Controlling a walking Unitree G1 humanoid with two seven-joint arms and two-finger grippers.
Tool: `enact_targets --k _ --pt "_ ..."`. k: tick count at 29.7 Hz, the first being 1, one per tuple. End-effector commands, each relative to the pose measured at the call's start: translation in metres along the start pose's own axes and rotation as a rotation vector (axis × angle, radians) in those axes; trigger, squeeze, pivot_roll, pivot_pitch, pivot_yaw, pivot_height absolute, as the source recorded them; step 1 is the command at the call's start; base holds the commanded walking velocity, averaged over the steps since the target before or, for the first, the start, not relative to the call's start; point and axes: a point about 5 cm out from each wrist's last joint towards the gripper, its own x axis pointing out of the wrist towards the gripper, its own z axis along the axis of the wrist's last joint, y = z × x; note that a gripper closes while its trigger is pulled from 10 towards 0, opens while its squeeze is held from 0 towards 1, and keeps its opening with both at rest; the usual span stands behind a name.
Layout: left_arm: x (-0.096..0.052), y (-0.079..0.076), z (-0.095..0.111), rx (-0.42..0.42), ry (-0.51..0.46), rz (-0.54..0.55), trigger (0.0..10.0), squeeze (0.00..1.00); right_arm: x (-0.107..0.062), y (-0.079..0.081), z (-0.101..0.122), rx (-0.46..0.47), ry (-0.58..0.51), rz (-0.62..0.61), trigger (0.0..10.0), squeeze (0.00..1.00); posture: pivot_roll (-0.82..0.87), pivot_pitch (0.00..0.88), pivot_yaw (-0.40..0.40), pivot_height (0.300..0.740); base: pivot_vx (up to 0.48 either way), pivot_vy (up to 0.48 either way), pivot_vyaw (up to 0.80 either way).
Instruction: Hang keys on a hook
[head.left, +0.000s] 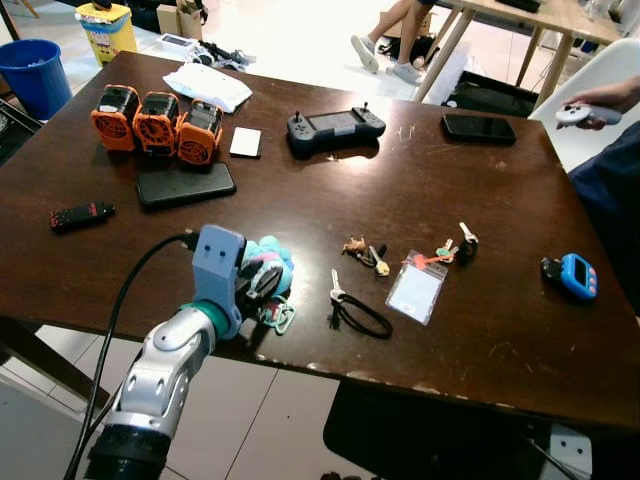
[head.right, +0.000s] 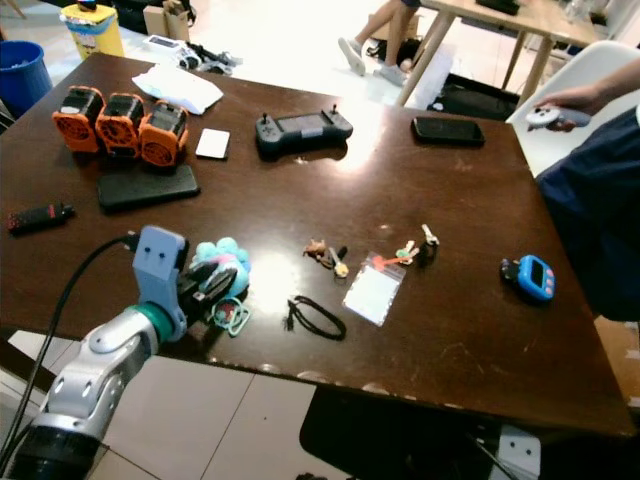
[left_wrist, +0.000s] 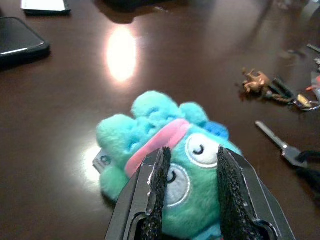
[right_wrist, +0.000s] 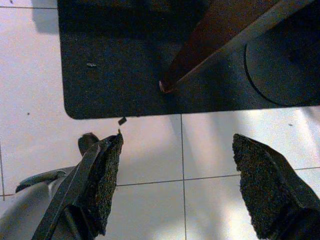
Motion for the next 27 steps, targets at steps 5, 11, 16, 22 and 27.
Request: enact_targets --k 5,11,16,22,27 --pt "-0.007 0.002 -0.014 -0.016 0.055 -0.007 10.0 0.00 -0.002 -0.001 -0.010 -0.012 0.035 -0.001 10.0 0.00 0.05 0.097 -0.015 0.740 0.000 0.000 0.00" --pt "-0.007 -0.011 0.003 0.060 -0.073 -0.120 10.0 0.00 -0.001 0.001 -0.009 -0.016 0.034 0.007 10.0 0.00 0.04 0.095 -0.014 0.740 0.000 0.000 0.00" --pt "-0.008 -0.033 0.013 0.150 -0.160 -0.262 10.0 0.00 -0.001 0.002 -0.009 -0.015 0.034 0.008 10.0 0.00 0.04 0.094 -0.014 0.740 0.000 0.000 0.00" --pt "-0.008 -0.055 0.011 0.258 -0.200 -0.393 10.0 0.00 -0.002 0.002 -0.011 -0.013 0.040 0.009 10.0 0.00 0.04 0.092 -0.011 0.740 0.000 0.000 0.00" --pt "-0.006 -0.051 0.009 0.324 -0.187 -0.371 10.0 0.00 -0.001 0.005 -0.012 -0.011 0.040 0.013 10.0 0.00 0.04 0.090 -0.007 0.740 0.000 0.000 0.00"
